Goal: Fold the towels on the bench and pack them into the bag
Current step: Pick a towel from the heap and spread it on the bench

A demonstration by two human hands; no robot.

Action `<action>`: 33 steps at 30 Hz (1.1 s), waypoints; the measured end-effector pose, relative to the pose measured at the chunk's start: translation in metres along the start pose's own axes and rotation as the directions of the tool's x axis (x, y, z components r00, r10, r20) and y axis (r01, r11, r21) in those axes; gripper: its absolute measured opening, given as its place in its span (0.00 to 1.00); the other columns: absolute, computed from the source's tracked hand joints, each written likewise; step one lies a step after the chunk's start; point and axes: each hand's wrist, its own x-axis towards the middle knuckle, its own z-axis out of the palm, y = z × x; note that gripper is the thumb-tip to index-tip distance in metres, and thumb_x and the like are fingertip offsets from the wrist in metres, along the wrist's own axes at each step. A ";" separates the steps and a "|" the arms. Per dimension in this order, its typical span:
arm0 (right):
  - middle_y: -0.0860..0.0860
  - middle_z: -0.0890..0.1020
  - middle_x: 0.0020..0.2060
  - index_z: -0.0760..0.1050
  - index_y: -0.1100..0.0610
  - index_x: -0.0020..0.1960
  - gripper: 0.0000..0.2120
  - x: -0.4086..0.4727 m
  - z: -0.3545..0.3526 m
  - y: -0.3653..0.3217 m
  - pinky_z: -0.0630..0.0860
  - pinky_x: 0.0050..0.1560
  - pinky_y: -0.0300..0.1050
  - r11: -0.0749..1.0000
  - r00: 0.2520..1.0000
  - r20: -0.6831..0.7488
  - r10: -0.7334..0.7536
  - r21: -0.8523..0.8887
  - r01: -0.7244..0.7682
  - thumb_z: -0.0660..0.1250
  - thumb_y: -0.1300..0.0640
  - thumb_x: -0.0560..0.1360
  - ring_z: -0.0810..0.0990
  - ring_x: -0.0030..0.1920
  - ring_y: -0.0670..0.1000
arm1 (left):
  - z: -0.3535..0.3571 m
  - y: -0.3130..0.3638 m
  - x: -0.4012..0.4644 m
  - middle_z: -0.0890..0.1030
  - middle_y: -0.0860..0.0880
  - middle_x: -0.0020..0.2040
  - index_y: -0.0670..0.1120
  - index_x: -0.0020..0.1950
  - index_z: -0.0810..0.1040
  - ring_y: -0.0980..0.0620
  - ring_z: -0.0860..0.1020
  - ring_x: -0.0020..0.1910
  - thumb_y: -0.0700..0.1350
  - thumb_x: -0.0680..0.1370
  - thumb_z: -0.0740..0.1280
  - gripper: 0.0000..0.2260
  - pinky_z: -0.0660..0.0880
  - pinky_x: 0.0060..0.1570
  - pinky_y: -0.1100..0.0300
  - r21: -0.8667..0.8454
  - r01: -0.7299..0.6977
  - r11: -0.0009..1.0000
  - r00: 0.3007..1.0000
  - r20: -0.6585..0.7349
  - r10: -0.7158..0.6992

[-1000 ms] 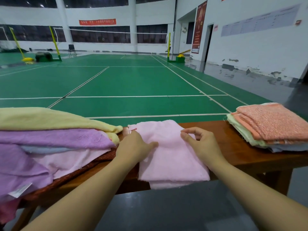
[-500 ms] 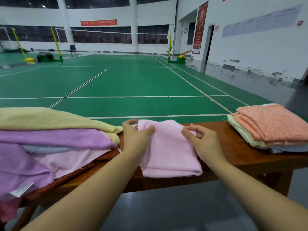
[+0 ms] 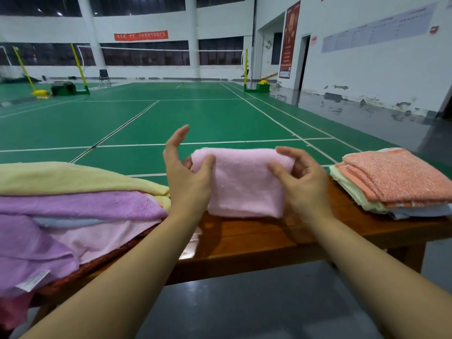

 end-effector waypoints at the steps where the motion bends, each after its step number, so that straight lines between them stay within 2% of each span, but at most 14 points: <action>1: 0.44 0.83 0.58 0.79 0.52 0.62 0.18 0.001 -0.001 -0.006 0.80 0.61 0.54 0.999 0.999 0.011 -0.033 0.013 0.033 0.76 0.57 0.74 0.82 0.59 0.45 | 0.001 0.008 0.001 0.71 0.56 0.70 0.51 0.73 0.69 0.74 0.74 0.53 0.37 0.77 0.72 0.27 0.74 0.58 0.68 -0.006 -0.037 0.999 0.999 -0.014 0.037; 3: 0.43 0.80 0.62 0.76 0.49 0.64 0.21 0.003 -0.003 -0.017 0.80 0.61 0.50 0.995 0.996 0.030 -0.089 0.038 0.088 0.76 0.57 0.74 0.79 0.63 0.44 | 0.002 0.019 0.005 0.72 0.56 0.69 0.51 0.72 0.69 0.64 0.77 0.44 0.37 0.78 0.72 0.25 0.74 0.50 0.67 -0.034 -0.111 0.993 0.994 -0.028 0.110; 5: 0.41 0.77 0.64 0.73 0.43 0.65 0.24 0.004 -0.005 -0.029 0.80 0.58 0.42 0.990 0.989 0.044 -0.140 0.023 0.139 0.76 0.55 0.73 0.78 0.62 0.41 | 0.000 0.026 0.012 0.73 0.56 0.68 0.53 0.71 0.69 0.40 0.74 0.38 0.39 0.78 0.72 0.24 0.74 0.40 0.56 -0.032 -0.205 0.978 0.979 -0.029 0.204; 6: 0.39 0.75 0.64 0.71 0.41 0.65 0.25 0.004 -0.006 -0.034 0.79 0.58 0.38 0.988 0.987 0.050 -0.155 0.014 0.154 0.76 0.54 0.73 0.77 0.62 0.40 | -0.001 0.027 0.016 0.73 0.56 0.68 0.54 0.71 0.69 0.36 0.71 0.37 0.40 0.79 0.71 0.24 0.72 0.39 0.52 -0.022 -0.233 0.972 0.972 -0.027 0.232; 8: 0.37 0.74 0.65 0.70 0.39 0.66 0.27 0.004 -0.005 -0.040 0.77 0.60 0.37 0.990 0.987 0.072 -0.144 0.006 0.144 0.77 0.53 0.73 0.75 0.63 0.40 | -0.001 0.021 0.024 0.72 0.57 0.68 0.57 0.70 0.69 0.39 0.74 0.41 0.41 0.79 0.70 0.23 0.73 0.44 0.50 0.008 -0.242 0.970 0.970 -0.029 0.242; 10: 0.36 0.73 0.65 0.70 0.40 0.68 0.29 0.005 -0.001 -0.033 0.77 0.62 0.42 0.997 0.989 0.125 -0.075 -0.020 0.078 0.78 0.52 0.72 0.75 0.64 0.41 | -0.001 0.010 0.026 0.71 0.56 0.68 0.57 0.69 0.70 0.48 0.77 0.55 0.41 0.79 0.69 0.22 0.74 0.58 0.52 0.090 -0.213 0.973 0.977 -0.007 0.214; 12: 0.39 0.75 0.65 0.70 0.42 0.70 0.30 0.002 0.005 -0.016 0.77 0.64 0.47 0.995 0.984 0.173 0.043 -0.091 -0.028 0.78 0.53 0.72 0.75 0.63 0.42 | 0.000 -0.007 0.026 0.69 0.52 0.67 0.54 0.68 0.72 0.54 0.72 0.64 0.38 0.79 0.68 0.20 0.65 0.69 0.66 0.190 -0.125 0.974 0.991 0.068 0.113; 14: 0.43 0.76 0.67 0.71 0.46 0.71 0.31 -0.005 0.012 0.007 0.73 0.68 0.49 0.971 0.969 0.172 0.180 -0.187 -0.147 0.78 0.55 0.72 0.75 0.64 0.44 | 0.001 -0.026 0.022 0.67 0.50 0.67 0.52 0.69 0.71 0.57 0.70 0.63 0.36 0.79 0.67 0.21 0.59 0.62 0.77 0.289 0.030 0.957 0.983 0.164 -0.080; 18: 0.48 0.74 0.71 0.69 0.51 0.75 0.32 -0.018 0.022 0.037 0.69 0.69 0.47 0.886 0.911 0.223 0.348 -0.394 -0.242 0.76 0.55 0.73 0.72 0.69 0.50 | 0.000 -0.054 0.015 0.63 0.48 0.70 0.52 0.74 0.66 0.55 0.75 0.44 0.38 0.79 0.68 0.26 0.66 0.41 0.76 0.473 0.199 0.859 0.890 0.279 -0.360; 20: 0.49 0.74 0.72 0.68 0.50 0.75 0.32 -0.018 0.021 0.041 0.70 0.70 0.49 0.866 0.908 0.215 0.360 -0.439 -0.240 0.75 0.51 0.74 0.72 0.70 0.52 | -0.001 -0.059 0.016 0.62 0.46 0.71 0.51 0.75 0.66 0.58 0.73 0.40 0.41 0.79 0.69 0.26 0.65 0.42 0.73 0.547 0.202 0.812 0.858 0.301 -0.416; 23: 0.49 0.78 0.67 0.71 0.48 0.73 0.27 -0.012 0.015 0.044 0.73 0.66 0.53 0.776 0.923 0.154 0.353 -0.599 -0.197 0.70 0.42 0.76 0.76 0.66 0.54 | -0.001 -0.064 0.013 0.64 0.46 0.72 0.52 0.73 0.67 0.48 0.75 0.58 0.48 0.79 0.69 0.24 0.69 0.62 0.54 0.709 0.034 0.704 0.876 0.317 -0.362; 25: 0.51 0.79 0.60 0.77 0.47 0.65 0.20 -0.011 0.009 0.046 0.74 0.61 0.52 0.683 0.951 0.101 0.293 -0.718 -0.134 0.67 0.39 0.77 0.77 0.60 0.55 | 0.001 -0.059 0.011 0.70 0.49 0.67 0.53 0.68 0.73 0.49 0.70 0.65 0.53 0.79 0.69 0.18 0.69 0.67 0.50 0.678 -0.171 0.714 0.861 0.455 -0.226; 29: 0.46 0.78 0.44 0.78 0.50 0.44 0.15 -0.013 -0.003 0.044 0.74 0.49 0.47 0.843 0.957 0.269 0.106 -0.535 0.057 0.65 0.39 0.78 0.76 0.46 0.48 | 0.004 -0.049 -0.001 0.78 0.57 0.46 0.55 0.51 0.79 0.60 0.74 0.44 0.58 0.78 0.69 0.08 0.73 0.46 0.59 0.449 -0.326 0.832 0.606 0.775 -0.180; 33: 0.43 0.76 0.36 0.76 0.52 0.39 0.26 -0.029 -0.006 0.055 0.71 0.40 0.44 0.798 0.796 0.598 -0.092 -0.435 0.418 0.56 0.32 0.79 0.73 0.40 0.46 | 0.001 -0.063 -0.021 0.73 0.56 0.42 0.53 0.47 0.73 0.55 0.69 0.44 0.62 0.81 0.60 0.14 0.68 0.46 0.56 0.522 -0.484 0.703 0.613 0.775 -0.153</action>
